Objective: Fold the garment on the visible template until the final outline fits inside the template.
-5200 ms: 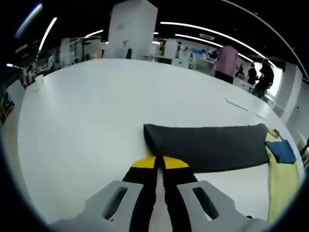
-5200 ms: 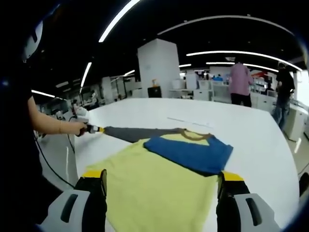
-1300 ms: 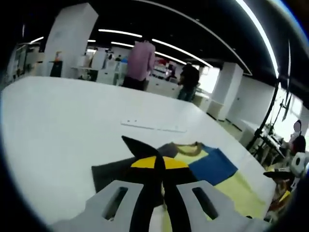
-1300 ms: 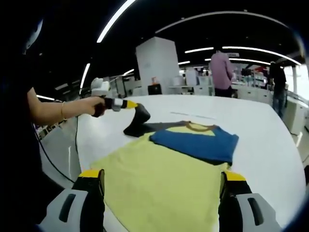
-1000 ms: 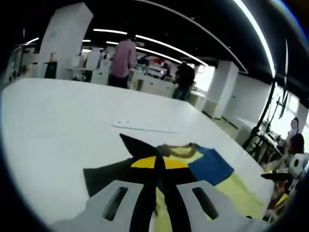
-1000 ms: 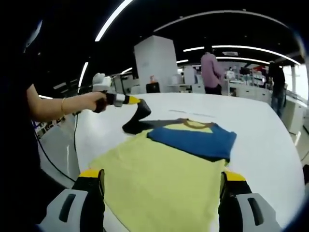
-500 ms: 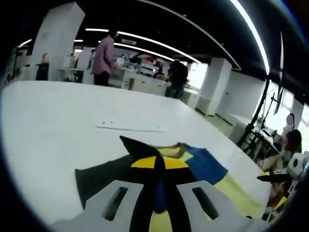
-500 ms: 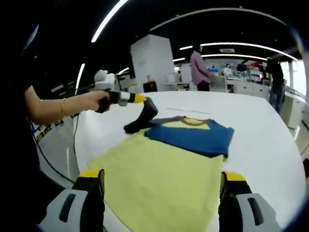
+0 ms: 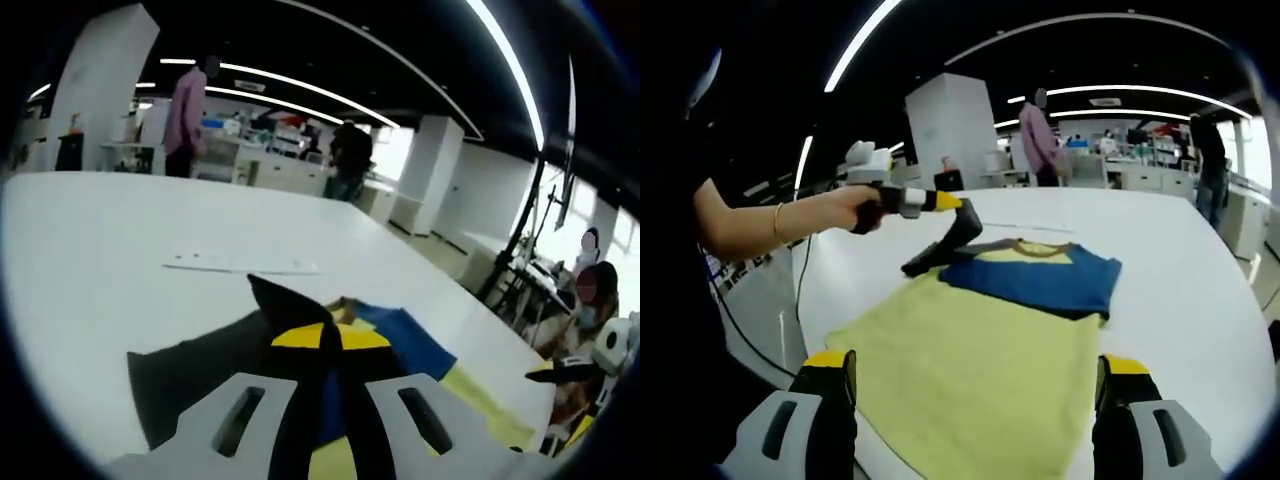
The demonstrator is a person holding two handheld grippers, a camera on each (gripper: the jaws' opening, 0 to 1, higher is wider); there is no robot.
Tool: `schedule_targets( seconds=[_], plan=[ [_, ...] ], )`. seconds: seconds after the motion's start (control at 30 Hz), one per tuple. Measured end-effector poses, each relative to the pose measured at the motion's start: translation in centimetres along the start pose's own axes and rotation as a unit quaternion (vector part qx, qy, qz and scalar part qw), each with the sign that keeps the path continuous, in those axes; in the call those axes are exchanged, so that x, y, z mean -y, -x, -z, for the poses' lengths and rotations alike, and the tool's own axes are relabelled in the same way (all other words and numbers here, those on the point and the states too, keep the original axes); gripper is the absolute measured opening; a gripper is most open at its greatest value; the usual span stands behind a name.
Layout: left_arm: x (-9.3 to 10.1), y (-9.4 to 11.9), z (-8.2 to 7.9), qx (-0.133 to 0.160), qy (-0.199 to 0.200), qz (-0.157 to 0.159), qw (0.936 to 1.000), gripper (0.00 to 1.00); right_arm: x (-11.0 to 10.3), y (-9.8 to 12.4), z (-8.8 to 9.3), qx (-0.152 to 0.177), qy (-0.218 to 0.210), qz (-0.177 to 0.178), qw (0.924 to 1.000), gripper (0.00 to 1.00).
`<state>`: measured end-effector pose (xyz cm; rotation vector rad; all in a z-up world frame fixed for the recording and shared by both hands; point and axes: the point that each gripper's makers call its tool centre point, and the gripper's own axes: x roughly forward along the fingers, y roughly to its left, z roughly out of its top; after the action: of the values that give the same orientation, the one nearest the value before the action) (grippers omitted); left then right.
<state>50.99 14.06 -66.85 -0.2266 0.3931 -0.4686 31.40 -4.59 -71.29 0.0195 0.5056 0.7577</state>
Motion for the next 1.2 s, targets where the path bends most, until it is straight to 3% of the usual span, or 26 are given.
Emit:
schedule_targets(
  seconds=[0.73, 1.2],
  plan=[
    [6.3, -3.4, 0.5, -0.016, -0.041, 0.062, 0.9971, 0.00, -0.4, -0.3, -1.1, 0.012, 0.018, -0.019, 0.9996, 0.99],
    [9.1, -5.1, 0.0, -0.021, -0.049, 0.089, 0.9946, 0.00, -0.2, -0.4, -1.1, 0.007, 0.021, -0.020, 0.9996, 0.99]
  ],
)
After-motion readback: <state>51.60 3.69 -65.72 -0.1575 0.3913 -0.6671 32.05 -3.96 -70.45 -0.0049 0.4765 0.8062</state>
